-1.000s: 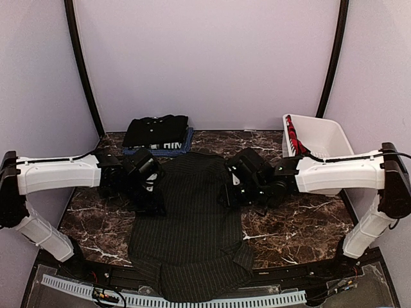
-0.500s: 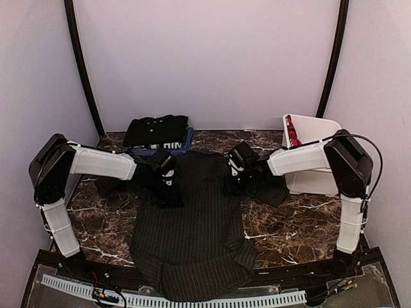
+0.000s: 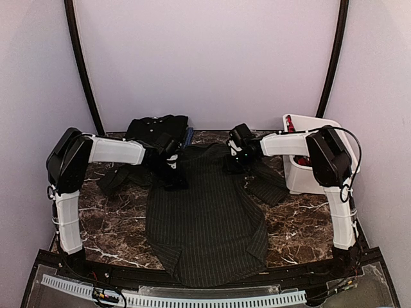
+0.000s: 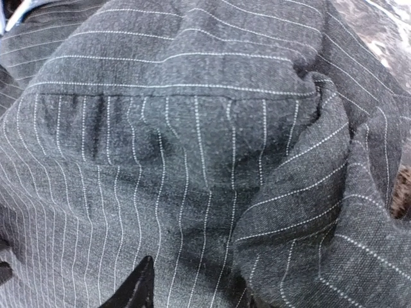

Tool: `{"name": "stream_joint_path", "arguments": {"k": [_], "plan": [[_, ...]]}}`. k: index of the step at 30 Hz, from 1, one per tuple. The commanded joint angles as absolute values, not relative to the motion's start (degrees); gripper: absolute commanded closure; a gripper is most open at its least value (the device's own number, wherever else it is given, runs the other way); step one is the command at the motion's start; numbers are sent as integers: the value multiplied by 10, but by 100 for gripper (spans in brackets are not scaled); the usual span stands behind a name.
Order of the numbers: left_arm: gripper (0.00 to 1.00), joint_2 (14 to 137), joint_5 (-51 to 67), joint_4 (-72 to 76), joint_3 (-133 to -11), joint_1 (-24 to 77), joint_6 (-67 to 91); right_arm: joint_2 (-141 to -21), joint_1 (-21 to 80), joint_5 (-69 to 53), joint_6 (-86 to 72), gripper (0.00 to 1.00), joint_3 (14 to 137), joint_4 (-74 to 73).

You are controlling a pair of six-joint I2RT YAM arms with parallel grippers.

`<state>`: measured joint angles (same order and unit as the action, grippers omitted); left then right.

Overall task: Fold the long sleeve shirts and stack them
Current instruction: Move the flattened shirt to the center of the board, then smooth out the corner of the shirt at the corner of the board.

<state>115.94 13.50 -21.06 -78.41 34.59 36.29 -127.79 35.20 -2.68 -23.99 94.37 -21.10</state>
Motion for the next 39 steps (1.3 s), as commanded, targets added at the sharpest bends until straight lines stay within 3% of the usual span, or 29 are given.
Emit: {"name": "stream_joint_path", "arguments": {"k": [1,14,23,39], "plan": [[61,1124,149,-268,-784,350,340,-1273,352,-6,-215,52,961,-273],[59,945,157,-238,-583,526,465,-1086,433,16,-232,42,837,-232],[60,889,135,-253,-507,641,548,-1051,530,17,-289,41,755,-198],[64,550,52,-438,-342,685,712,-1000,553,42,-312,41,662,-194]]}}
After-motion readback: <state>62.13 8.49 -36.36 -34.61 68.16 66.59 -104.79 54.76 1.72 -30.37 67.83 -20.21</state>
